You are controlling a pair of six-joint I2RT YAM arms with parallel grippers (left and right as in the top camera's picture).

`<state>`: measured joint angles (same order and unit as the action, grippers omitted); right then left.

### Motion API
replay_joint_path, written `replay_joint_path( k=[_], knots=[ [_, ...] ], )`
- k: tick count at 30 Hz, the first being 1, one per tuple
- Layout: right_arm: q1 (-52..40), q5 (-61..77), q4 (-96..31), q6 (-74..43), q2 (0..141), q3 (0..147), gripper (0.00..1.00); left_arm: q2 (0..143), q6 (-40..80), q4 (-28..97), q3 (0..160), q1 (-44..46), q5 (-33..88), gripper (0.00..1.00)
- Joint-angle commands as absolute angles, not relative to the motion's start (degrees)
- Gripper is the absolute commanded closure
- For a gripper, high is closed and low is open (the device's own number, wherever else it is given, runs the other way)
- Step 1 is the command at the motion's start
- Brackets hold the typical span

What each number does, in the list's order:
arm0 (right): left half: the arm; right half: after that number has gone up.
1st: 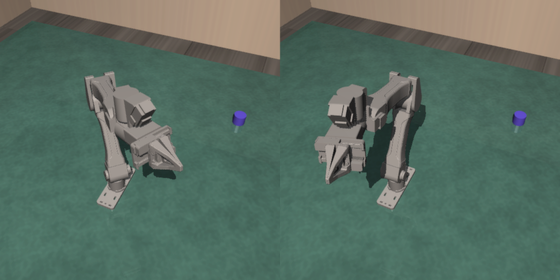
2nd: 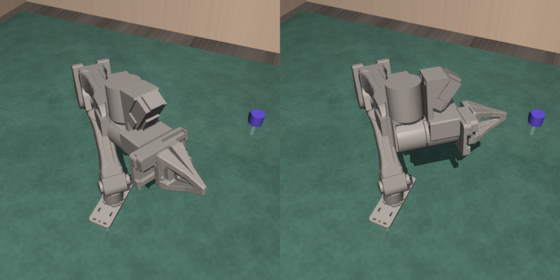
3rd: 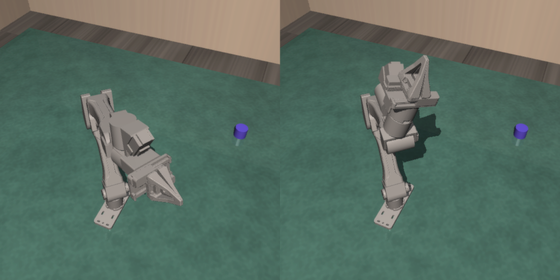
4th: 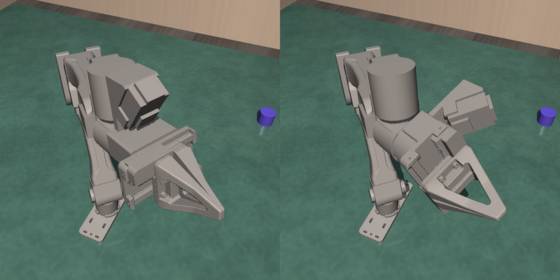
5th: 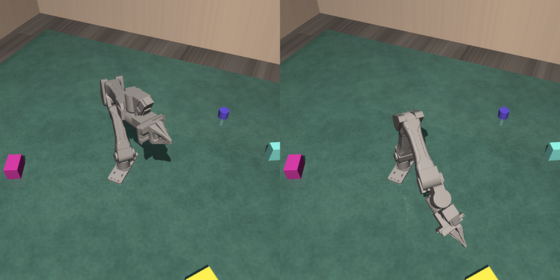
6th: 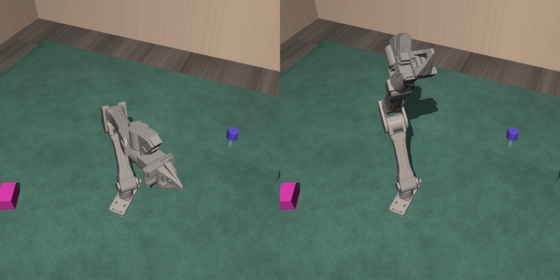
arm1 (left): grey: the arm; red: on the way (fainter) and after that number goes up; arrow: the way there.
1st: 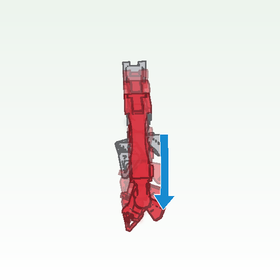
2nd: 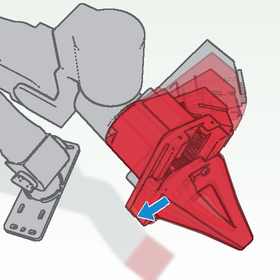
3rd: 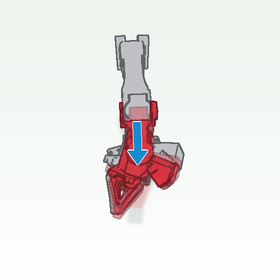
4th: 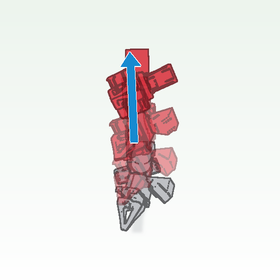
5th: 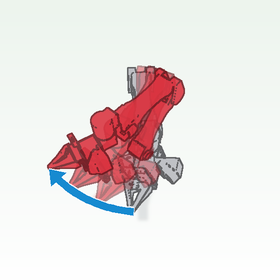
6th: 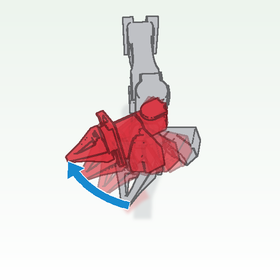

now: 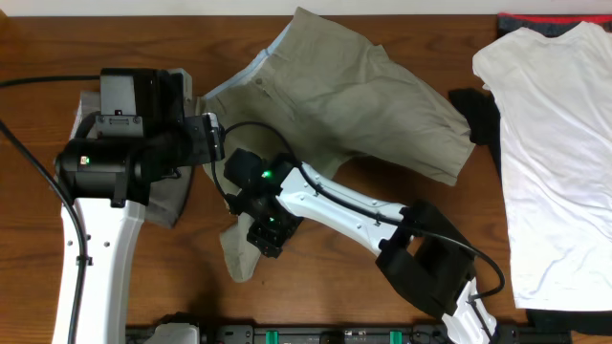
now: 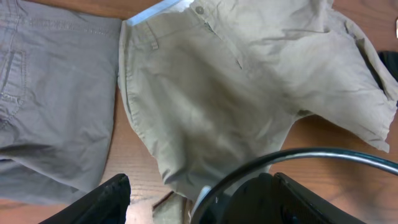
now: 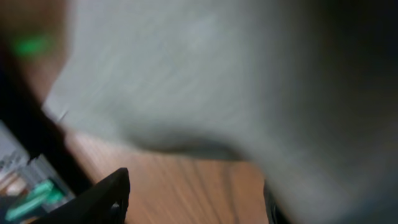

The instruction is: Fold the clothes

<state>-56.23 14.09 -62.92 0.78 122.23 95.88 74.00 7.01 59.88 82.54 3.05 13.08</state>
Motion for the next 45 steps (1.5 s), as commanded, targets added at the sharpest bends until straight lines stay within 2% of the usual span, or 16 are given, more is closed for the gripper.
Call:
replay_joint_path(
  k=[1,6,10,15,22,25,32,34,38,43,45],
  knots=[
    [-56.27,7.73,-62.19,-3.68,122.26,95.04,0.37,73.76,6.0,60.4,82.48,2.92,12.36,0.26],
    [-56.45,7.73,-62.17,4.82,122.26,94.74,0.47,73.71,6.0,60.49,82.48,2.92,12.36,0.26],
    [-57.74,7.51,-62.3,11.46,122.26,94.0,0.5,73.71,6.0,60.64,82.48,2.92,12.36,0.26],
    [-60.03,4.8,-61.73,11.6,122.26,92.12,0.55,73.71,6.0,60.8,82.48,2.92,12.36,0.26],
    [-61.76,-2.15,-54.65,11.07,122.28,88.29,0.52,73.71,6.0,60.77,82.48,2.92,12.36,0.26],
    [-61.76,-2.17,-52.29,13.21,122.26,88.31,0.43,73.71,6.0,60.8,82.48,2.92,12.36,0.26],
    [-61.76,-4.14,-49.89,14.02,122.26,88.64,0.4,73.71,6.0,60.82,82.48,2.92,12.36,0.26],
    [-61.76,-4.47,-49.91,13.98,122.26,88.68,0.46,73.71,6.0,60.8,82.48,2.92,12.36,0.26],
    [-61.73,-4.51,-50.57,13.78,122.26,88.68,0.77,73.71,6.0,60.8,82.48,2.92,12.36,0.26],
    [-61.73,-4.29,-52.8,12.82,121.69,88.73,0.96,73.71,6.0,60.8,82.48,2.92,12.36,0.26],
    [-61.69,-3.99,-53.6,11.22,120.73,88.73,0.98,73.71,6.0,60.75,82.48,2.92,12.34,0.25]
  ],
)
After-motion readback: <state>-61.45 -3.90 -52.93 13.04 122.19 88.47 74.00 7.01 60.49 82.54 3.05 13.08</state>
